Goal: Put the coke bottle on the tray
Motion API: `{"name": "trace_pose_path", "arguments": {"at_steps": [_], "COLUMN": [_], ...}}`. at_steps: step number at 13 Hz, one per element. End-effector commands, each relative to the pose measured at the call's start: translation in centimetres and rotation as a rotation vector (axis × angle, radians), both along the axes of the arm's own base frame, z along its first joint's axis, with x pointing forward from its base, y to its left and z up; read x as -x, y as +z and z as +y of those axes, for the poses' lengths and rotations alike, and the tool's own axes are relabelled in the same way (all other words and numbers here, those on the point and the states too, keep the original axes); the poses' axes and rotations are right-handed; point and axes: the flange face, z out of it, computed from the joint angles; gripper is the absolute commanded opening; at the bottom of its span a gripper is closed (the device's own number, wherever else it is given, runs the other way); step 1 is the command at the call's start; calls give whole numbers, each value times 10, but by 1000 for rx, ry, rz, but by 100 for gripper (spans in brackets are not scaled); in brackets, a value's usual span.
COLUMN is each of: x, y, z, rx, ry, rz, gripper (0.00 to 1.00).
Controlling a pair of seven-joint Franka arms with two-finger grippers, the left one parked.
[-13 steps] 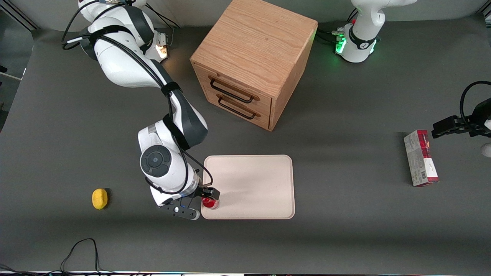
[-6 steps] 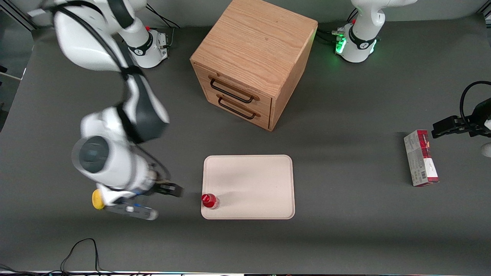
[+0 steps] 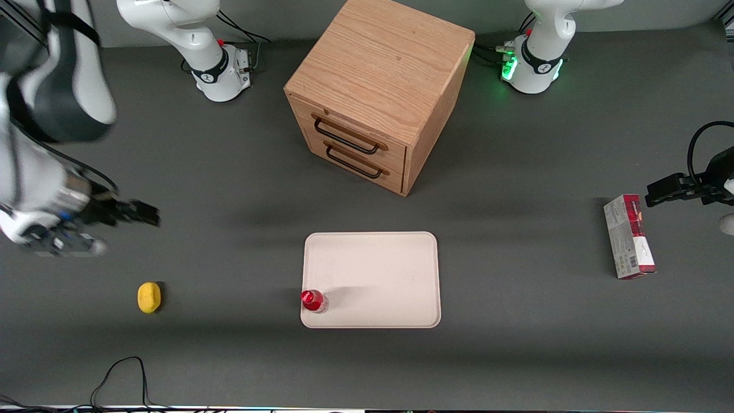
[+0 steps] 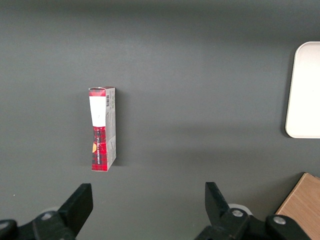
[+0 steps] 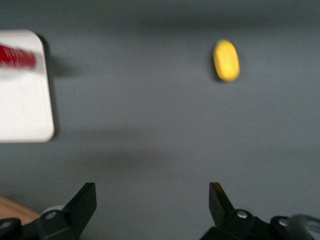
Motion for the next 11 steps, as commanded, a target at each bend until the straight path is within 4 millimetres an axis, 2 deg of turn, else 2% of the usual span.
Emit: {"name": "trace_pose_path", "arguments": {"at_steps": [1, 2, 4, 8, 11], "x": [38, 46, 58, 62, 63], "y": [13, 26, 39, 45, 50], "z": [-7, -9, -9, 19, 11], "rx": [-40, -43, -49, -42, -54], "ry": [40, 34, 37, 98, 81], "rz": [26, 17, 31, 57, 61], "gripper": [100, 100, 100, 100, 100]}}
